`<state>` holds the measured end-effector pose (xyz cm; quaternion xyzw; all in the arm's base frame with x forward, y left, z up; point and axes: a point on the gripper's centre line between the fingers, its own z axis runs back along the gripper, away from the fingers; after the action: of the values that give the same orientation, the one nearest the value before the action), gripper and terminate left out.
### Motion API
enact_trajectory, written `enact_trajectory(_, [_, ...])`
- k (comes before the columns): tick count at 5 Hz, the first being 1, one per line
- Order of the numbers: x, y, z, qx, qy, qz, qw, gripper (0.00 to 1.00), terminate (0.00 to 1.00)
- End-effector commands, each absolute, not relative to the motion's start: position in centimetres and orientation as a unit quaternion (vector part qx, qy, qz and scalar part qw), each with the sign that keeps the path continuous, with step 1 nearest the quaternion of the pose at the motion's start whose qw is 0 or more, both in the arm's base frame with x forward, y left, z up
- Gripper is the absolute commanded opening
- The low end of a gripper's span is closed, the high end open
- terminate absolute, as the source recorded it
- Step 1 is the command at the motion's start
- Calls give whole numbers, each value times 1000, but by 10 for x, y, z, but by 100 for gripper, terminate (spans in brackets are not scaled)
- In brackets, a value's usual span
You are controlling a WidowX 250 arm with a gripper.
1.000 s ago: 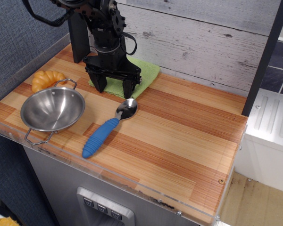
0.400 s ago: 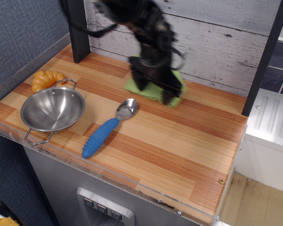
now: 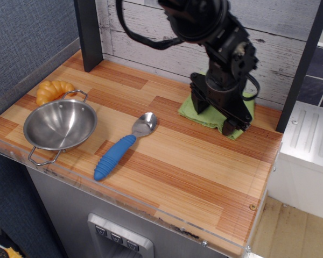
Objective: Move the towel to the right front edge of the board
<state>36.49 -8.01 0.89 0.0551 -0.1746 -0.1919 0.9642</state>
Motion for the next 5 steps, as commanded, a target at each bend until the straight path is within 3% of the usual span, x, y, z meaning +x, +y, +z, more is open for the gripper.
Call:
enact_trajectory(1, [329,-92,19,22,-155,-95,983,100,0])
enact_trajectory(3, [323,-72,41,-22,-167,-10,986,100,0])
enact_trajectory(4, [337,-70,73,-7,-199,-45,979,100,0])
enact_trajectory(5, [347,-77,119,7,-237,-123,964,100,0])
